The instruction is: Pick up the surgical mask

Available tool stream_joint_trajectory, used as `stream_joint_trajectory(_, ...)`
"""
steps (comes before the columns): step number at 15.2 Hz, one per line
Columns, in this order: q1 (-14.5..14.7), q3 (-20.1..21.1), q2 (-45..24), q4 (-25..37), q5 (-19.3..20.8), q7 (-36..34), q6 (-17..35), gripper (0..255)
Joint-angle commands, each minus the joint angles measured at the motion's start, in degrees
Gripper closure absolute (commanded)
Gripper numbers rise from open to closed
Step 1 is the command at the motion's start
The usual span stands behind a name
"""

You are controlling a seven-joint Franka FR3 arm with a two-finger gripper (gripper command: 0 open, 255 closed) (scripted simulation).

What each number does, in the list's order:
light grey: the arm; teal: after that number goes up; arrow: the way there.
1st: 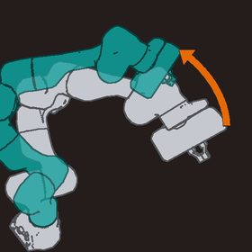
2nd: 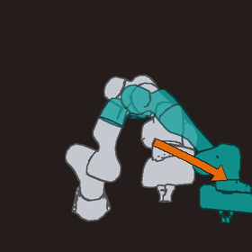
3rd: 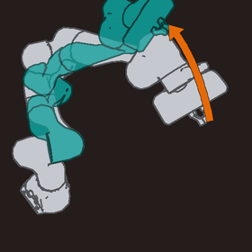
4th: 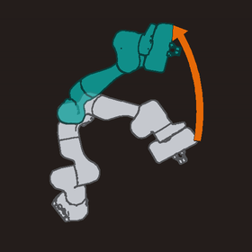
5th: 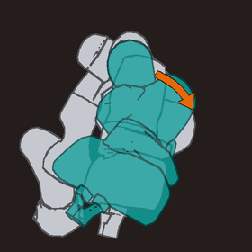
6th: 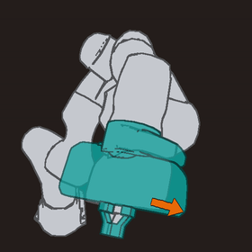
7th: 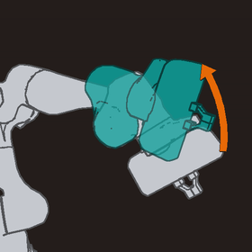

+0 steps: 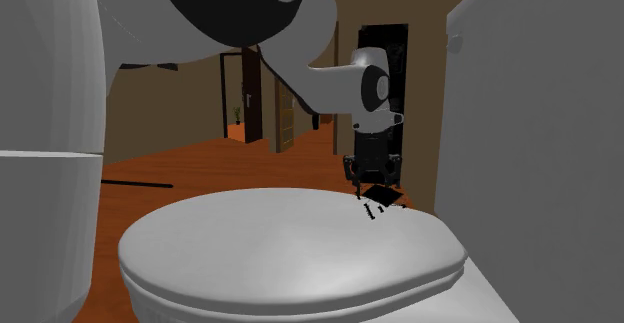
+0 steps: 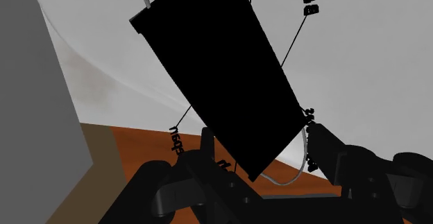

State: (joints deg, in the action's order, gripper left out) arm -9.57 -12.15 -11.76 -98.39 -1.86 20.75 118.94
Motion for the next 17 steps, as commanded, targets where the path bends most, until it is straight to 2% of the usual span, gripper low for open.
stream_joint_trajectory(1,0.0,0.0,0.1,0.6,0.0,0.0,-0.7,255)
stream_joint_trajectory(15,-0.2,-0.2,0.6,10.8,0.2,-0.1,-11.4,255)
stream_joint_trajectory(17,-0.2,-0.2,0.6,10.9,0.2,-0.1,-11.5,255)
